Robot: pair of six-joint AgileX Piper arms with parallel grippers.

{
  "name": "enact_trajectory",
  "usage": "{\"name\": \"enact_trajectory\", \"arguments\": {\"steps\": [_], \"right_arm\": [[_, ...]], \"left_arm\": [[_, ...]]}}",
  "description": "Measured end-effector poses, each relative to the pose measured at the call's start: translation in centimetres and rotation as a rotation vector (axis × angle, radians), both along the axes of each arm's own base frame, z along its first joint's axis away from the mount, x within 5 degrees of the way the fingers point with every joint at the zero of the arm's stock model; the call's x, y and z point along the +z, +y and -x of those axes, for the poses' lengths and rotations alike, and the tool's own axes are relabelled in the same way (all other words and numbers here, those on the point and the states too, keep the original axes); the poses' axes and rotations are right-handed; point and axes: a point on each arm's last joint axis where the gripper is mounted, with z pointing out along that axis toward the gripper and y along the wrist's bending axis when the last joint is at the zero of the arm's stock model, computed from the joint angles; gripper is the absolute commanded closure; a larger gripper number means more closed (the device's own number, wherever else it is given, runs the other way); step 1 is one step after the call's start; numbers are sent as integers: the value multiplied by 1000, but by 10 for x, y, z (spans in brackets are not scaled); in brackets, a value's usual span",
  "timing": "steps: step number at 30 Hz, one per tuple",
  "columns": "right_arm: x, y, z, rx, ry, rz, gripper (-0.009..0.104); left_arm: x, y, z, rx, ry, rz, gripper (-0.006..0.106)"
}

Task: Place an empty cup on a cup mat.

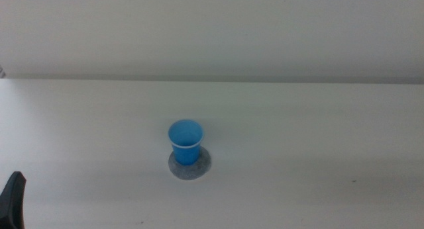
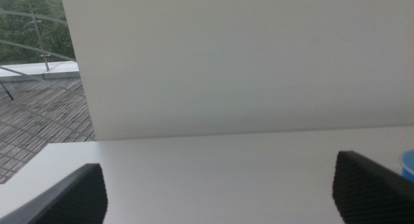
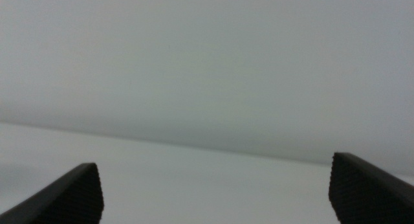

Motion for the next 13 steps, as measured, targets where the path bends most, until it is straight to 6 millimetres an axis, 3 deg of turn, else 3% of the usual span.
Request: {"name": "enact_trajectory", "arguments": {"steps": [6,13], "right_arm": [[-25,1,-4,2,75,-9,2],[-28,1,-4,3,87,-22,2]], "left_arm": [[0,0,0,0,0,0,7],[0,0,0,0,0,0,7]]}}
